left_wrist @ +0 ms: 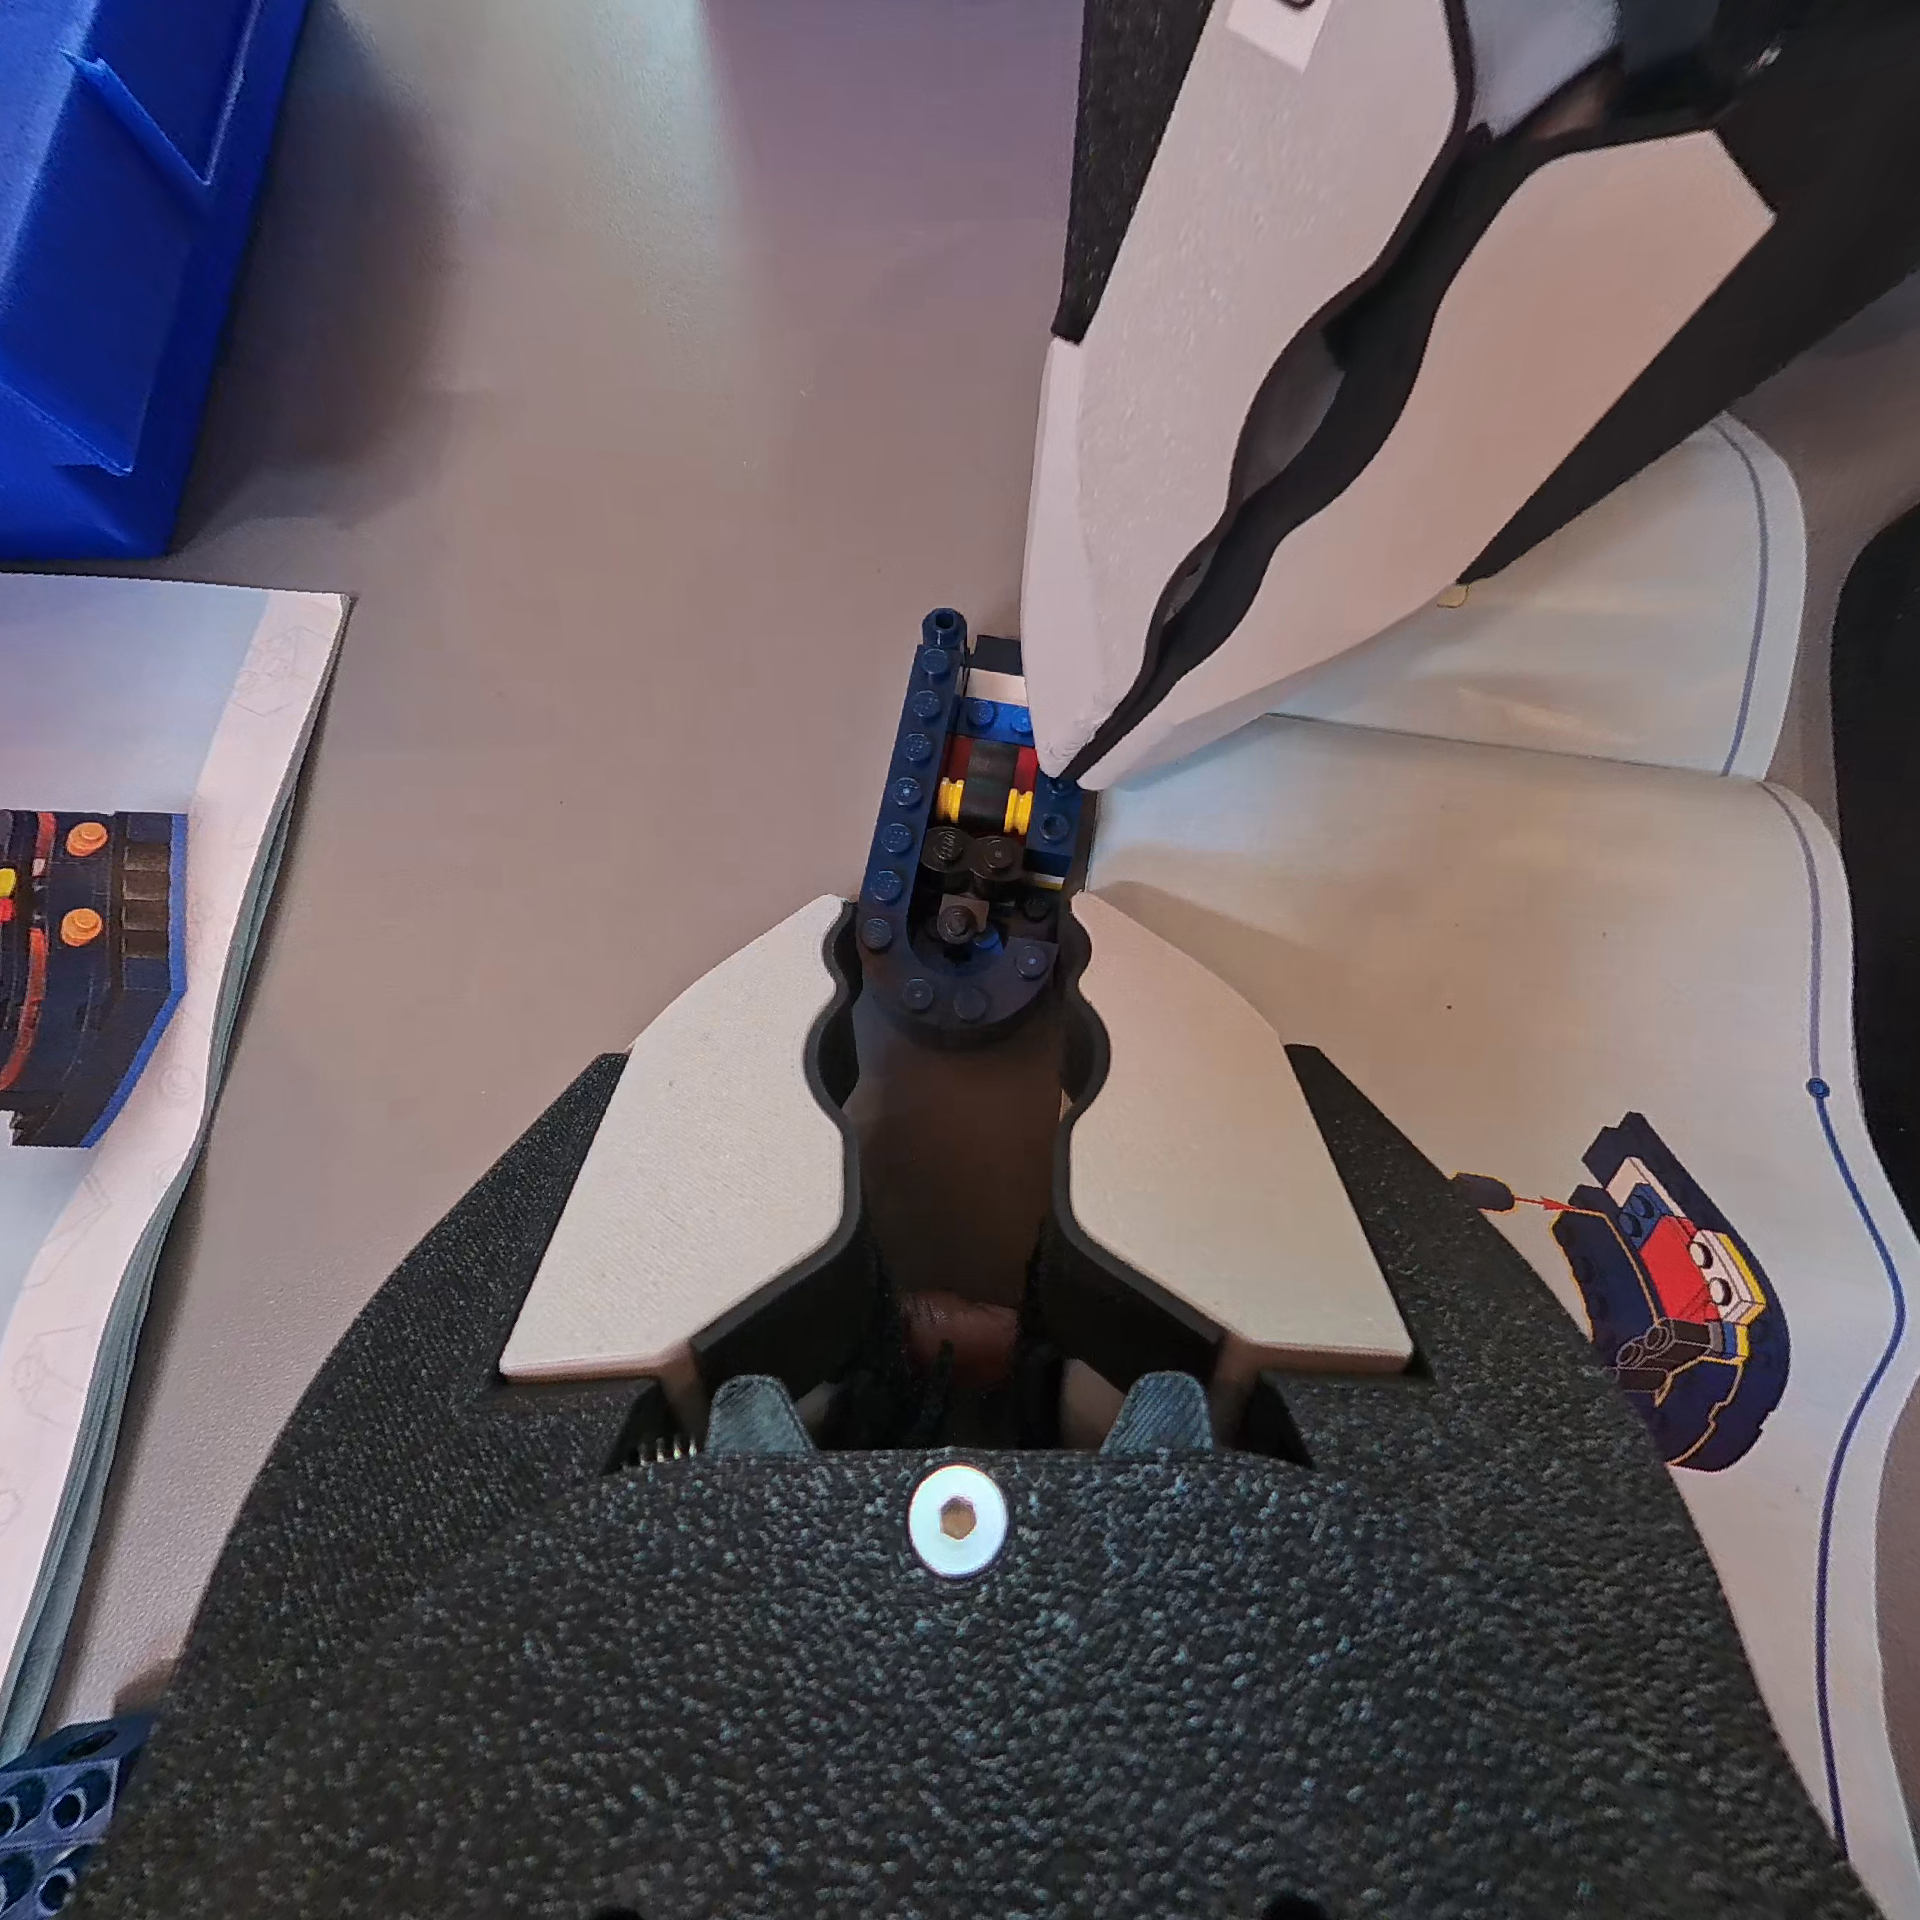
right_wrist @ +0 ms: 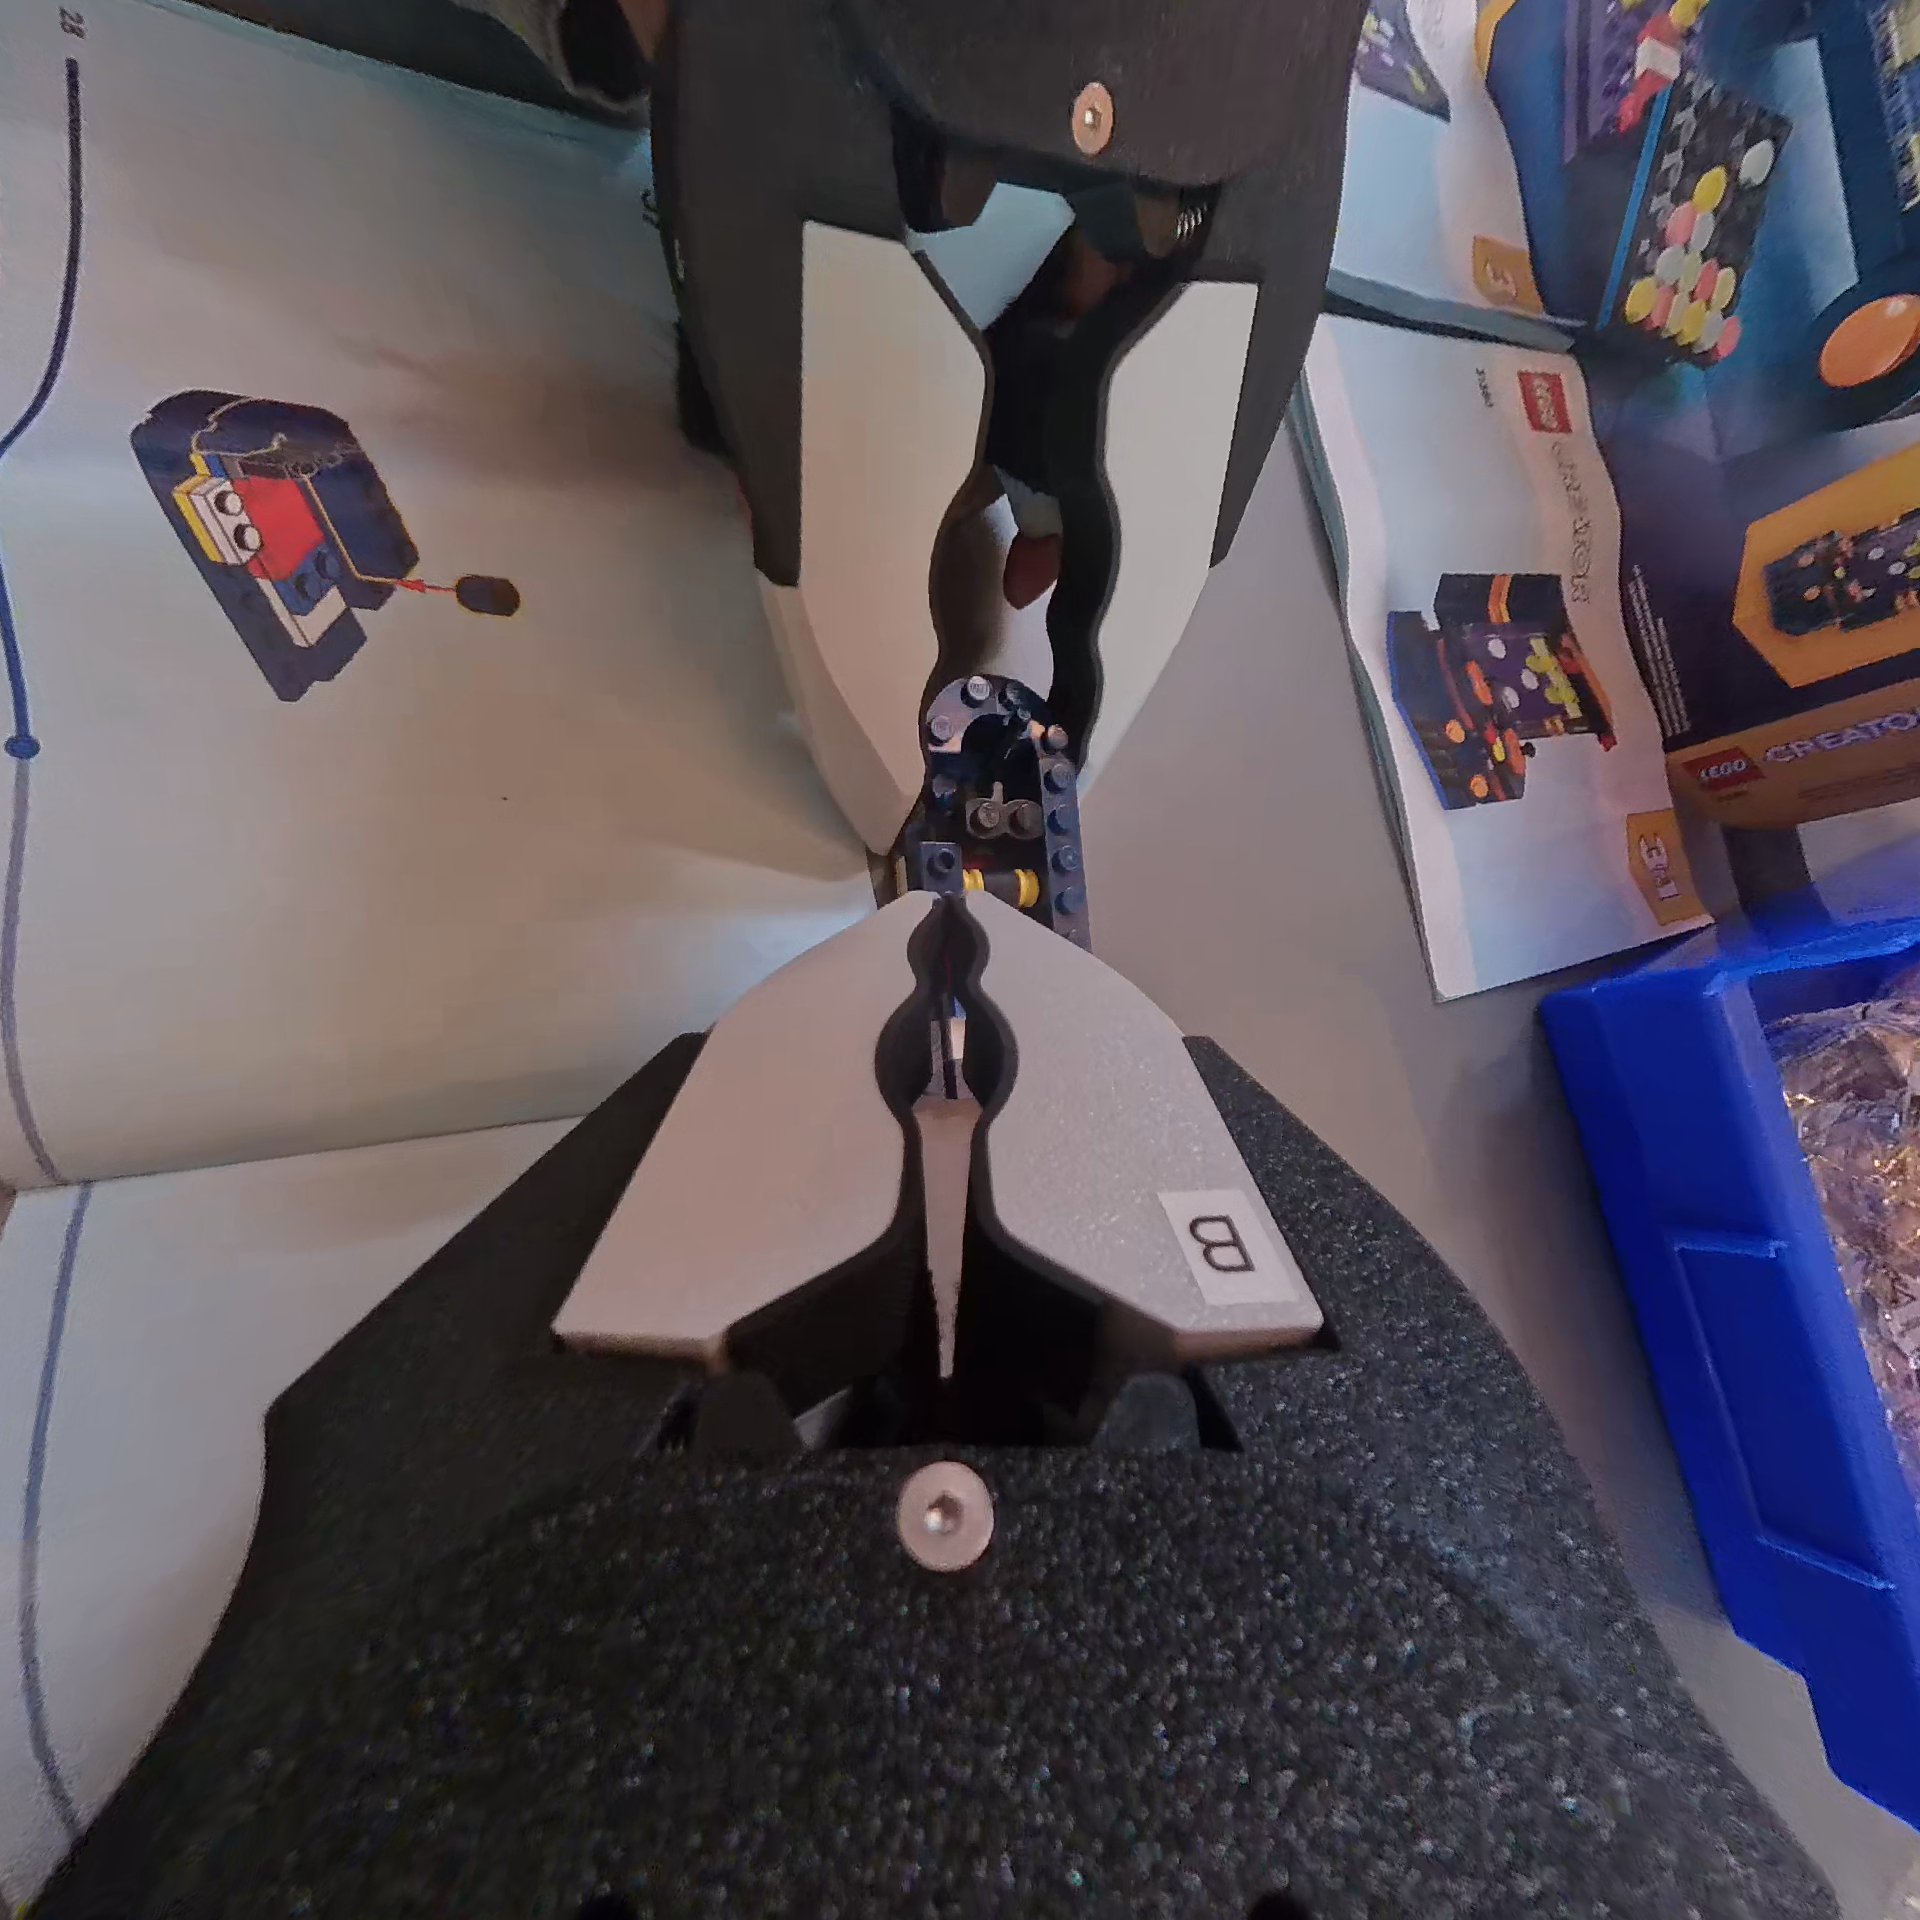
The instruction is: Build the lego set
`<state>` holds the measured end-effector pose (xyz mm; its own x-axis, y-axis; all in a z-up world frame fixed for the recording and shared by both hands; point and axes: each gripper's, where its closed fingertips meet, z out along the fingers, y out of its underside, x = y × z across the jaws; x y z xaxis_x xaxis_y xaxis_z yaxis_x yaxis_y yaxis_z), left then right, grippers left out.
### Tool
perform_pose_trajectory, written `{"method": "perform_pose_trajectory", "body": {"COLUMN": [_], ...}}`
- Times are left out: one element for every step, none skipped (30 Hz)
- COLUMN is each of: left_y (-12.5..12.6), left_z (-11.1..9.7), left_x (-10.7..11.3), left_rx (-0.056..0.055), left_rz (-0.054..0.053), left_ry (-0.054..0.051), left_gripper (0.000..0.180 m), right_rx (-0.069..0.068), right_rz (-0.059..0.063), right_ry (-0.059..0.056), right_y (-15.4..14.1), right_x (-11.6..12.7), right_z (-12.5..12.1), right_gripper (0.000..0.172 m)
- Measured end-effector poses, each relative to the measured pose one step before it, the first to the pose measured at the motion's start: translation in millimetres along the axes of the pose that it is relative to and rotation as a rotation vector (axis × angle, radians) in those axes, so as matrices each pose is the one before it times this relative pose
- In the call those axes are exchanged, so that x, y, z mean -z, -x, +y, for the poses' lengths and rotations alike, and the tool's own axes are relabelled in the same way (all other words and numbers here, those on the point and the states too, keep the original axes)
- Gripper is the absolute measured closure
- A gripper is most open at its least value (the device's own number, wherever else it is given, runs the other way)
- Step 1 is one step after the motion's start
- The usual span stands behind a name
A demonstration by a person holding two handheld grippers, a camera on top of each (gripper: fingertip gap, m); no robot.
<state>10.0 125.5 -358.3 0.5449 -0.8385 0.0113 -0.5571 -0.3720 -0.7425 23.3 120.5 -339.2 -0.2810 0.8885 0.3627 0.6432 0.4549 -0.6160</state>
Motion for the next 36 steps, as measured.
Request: {"method": "perform_pose_trajectory", "body": {"left_y": [-0.01,0.0,0.07,-0.08,-0.06,-0.04,0.02,0.01,-0.02,0.04,0.0,0.02,-0.06,-0.01,-0.03,-0.04,0.03,0.06,0.1,-0.04,0.11,-0.08,0.05,0.01,-0.01,0.03,0.04,-0.01,0.02,0.05,0.21,0.16,0.01,0.03,-0.02,0.04], "left_z": [0.0,0.0,0.0,-0.04,-0.02,0.05,-0.02,0.01,0.0,-0.04,0.04,0.04,0.02,0.01,-0.01,0.02,-0.13,-0.22,-0.15,-0.02,-0.08,-0.09,0.02,0.09,0.04,-0.03,0.04,0.03,-0.05,0.06,-0.09,-0.04,0.05,-0.05,0.05,0.03], "left_x": [0.0,0.0,0.0,-0.05,-0.03,0.06,-0.03,0.01,0.0,-0.05,-0.11,0.04,0.02,0.01,-0.01,0.06,0.15,0.11,0.14,0.07,-0.03,0.08,-0.01,-0.08,0.03,-0.04,0.02,-0.01,-0.08,0.06,0.06,-0.05,0.06,-0.08,0.03,0.02], "left_rx": [0.0001,0.0002,-0.0003,-0.0012,-0.0025,-0.0012,-0.0007,-0.0012,0.0002,0.0014,0.0005,-0.0005,-0.0008,-0.001,-0.0014,-0.0029,-0.0081,-0.01,-0.0068,-0.0036,-0.0024,-0.0007,0.001,0.0011,0.0008,0.0003,0.0005,0.0014,0.001,0.0003,0.0004,0.0005,0.0002,0.0008,0.0009,0.0009], "left_rz": [0.0,-0.0001,-0.0003,-0.0009,-0.002,-0.0013,-0.0008,-0.0011,0.0001,0.0013,0.0004,-0.0005,-0.0008,-0.001,-0.0017,-0.0039,-0.0073,-0.0086,-0.0062,-0.0035,-0.0023,-0.0007,0.0008,0.001,0.0007,0.0003,0.0005,0.001,0.0006,-0.0002,-0.0018,-0.0008,0.0002,0.0006,0.0007,0.0003], "left_ry": [0.0,0.0,0.0,0.0,0.0,0.0,0.0,-0.0001,0.0,0.0001,0.0,0.0,0.0,-0.0001,-0.0001,-0.0005,-0.0017,-0.0019,-0.0013,-0.0007,-0.0005,-0.0002,0.0002,0.0002,0.0001,0.0,0.0001,0.0003,0.0002,0.0,-0.0001,0.0,0.0,0.0001,0.0002,0.0001], "left_gripper": [0.145,0.145,0.145,0.145,0.145,0.145,0.145,0.145,0.145,0.145,0.145,0.145,0.145,0.145,0.145,0.145,0.145,0.145,0.145,0.145,0.145,0.145,0.145,0.145,0.145,0.145,0.145,0.145,0.145,0.145,0.144,0.144,0.144,0.144,0.144,0.144], "right_rx": [0.001,-0.0029,-0.0033,0.005,0.0126,-0.0026,-0.0107,-0.0204,-0.0373,-0.0467,-0.0439,-0.0353,-0.0278,-0.0271,-0.0276,-0.027,-0.0335,-0.0414,-0.0405,-0.0323,-0.0194,-0.0087,-0.0023,0.0007,0.0018,0.003,0.0064,0.0073,0.0044,0.0027,0.0017,0.0026,0.0054,0.0071,0.0061,0.0028], "right_rz": [-0.0033,-0.0063,-0.0098,-0.0144,-0.0126,0.0452,0.0665,0.0483,0.0502,0.0516,0.039,0.0272,0.0208,0.016,0.0022,-0.0161,-0.0234,-0.0173,-0.0002,0.006,0.002,0.0012,0.0004,0.002,0.0054,0.0065,0.0006,-0.0007,0.0019,-0.0005,-0.0009,0.0037,0.0066,0.0061,0.0019,-0.0045], "right_ry": [0.0148,0.0087,0.0024,-0.0057,-0.0112,-0.0324,-0.0715,-0.0776,-0.066,-0.0529,-0.0371,-0.0202,-0.0145,-0.022,-0.0235,-0.0085,0.0122,0.0263,0.0264,0.0139,0.0015,-0.0046,-0.0054,-0.0001,0.0046,0.0085,0.0106,0.0068,0.0042,0.0084,0.0112,0.0104,0.0092,0.0095,0.0081,0.0036], "right_y": [0.03,0.04,-0.04,0.33,0.22,-7.06,-10.74,-10.81,-13.13,-13.72,-11.06,-7.75,-5.09,-2.8,-0.17,1.96,1.78,0.03,-2.47,-2.59,-1.19,-0.6,0.06,-0.03,-0.26,-0.28,0.61,0.73,0.28,0.37,0.19,-0.51,-0.84,-0.7,0.02,0.86], "right_x": [-0.04,-0.16,0.05,0.24,1.38,4.57,10.88,15.34,16.98,15.64,12.34,8.24,4.51,1.23,-1.31,-2.82,-3.71,-3.63,-2.9,-1.99,-0.99,-0.33,-0.01,0.04,-0.18,-0.51,-0.69,-0.93,-0.88,-0.99,-0.81,-0.61,-0.43,-0.33,-0.42,-0.56], "right_z": [0.03,-0.04,-0.09,-0.12,0.78,-0.83,-6.22,-8.47,-8.37,-6.49,-2.92,1.78,4.93,5.49,5.17,5.81,6.83,7.49,6.8,4.68,2.33,0.48,-0.56,-0.35,0.15,0.93,1.36,1.07,1.06,1.69,1.96,1.75,1.54,1.46,1.26,0.68], "right_gripper": [0.171,0.171,0.172,0.172,0.172,0.172,0.172,0.169,0.167,0.165,0.163,0.161,0.159,0.159,0.159,0.159,0.159,0.159,0.159,0.159,0.159,0.159,0.159,0.159,0.159,0.159,0.158,0.158,0.158,0.158,0.158,0.158,0.158,0.158,0.158,0.158]}}
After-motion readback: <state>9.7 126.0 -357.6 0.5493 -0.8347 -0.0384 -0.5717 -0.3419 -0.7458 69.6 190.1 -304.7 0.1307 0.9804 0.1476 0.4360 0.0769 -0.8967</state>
